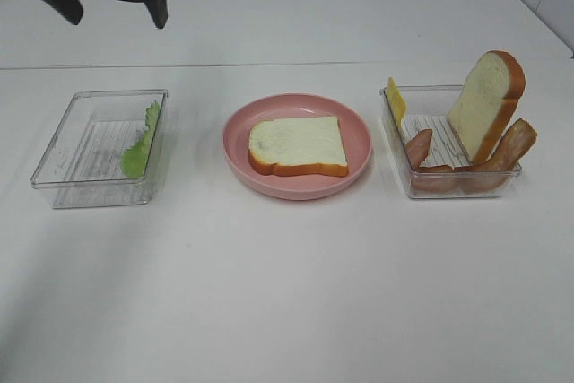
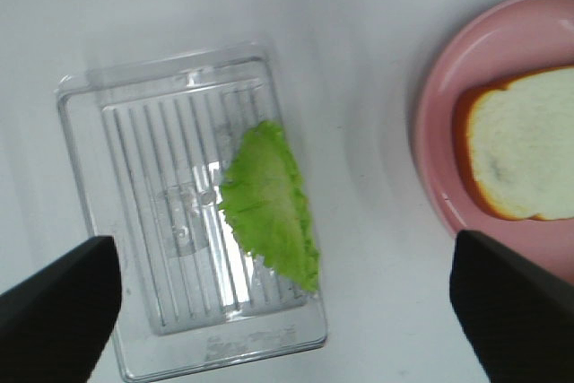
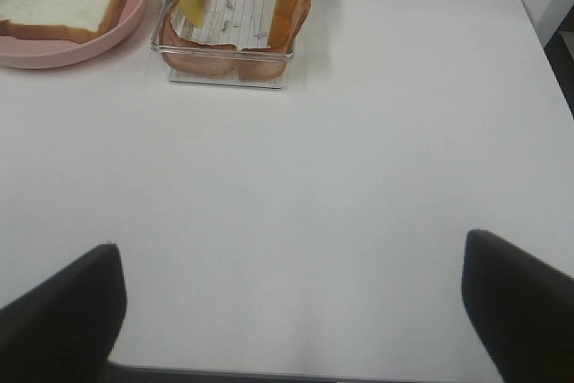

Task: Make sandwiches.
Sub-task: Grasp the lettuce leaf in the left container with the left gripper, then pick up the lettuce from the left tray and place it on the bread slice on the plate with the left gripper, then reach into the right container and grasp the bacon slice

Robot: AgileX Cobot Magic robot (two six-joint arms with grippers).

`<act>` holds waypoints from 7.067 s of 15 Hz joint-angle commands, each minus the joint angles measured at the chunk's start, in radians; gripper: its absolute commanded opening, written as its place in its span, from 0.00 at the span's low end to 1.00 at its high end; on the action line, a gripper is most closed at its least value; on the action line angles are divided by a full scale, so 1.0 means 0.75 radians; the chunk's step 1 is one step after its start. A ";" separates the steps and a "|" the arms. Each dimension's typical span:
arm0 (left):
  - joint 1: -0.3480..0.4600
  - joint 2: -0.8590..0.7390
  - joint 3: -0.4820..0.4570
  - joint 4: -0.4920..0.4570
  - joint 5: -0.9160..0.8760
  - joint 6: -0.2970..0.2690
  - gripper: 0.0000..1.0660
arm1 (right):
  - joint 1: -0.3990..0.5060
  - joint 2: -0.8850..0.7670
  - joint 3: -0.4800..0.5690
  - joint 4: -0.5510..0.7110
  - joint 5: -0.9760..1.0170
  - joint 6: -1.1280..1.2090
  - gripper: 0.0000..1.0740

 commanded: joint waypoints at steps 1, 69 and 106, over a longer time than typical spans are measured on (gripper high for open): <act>0.060 0.037 0.032 -0.025 0.121 -0.007 0.85 | -0.005 -0.040 0.004 -0.005 -0.003 -0.008 0.92; -0.272 0.559 -0.293 -0.403 -0.252 0.373 0.00 | -0.005 -0.040 0.004 -0.005 -0.003 -0.008 0.92; 0.453 -0.904 0.799 -0.089 -0.083 0.348 0.93 | -0.005 -0.040 0.004 -0.005 -0.003 -0.008 0.92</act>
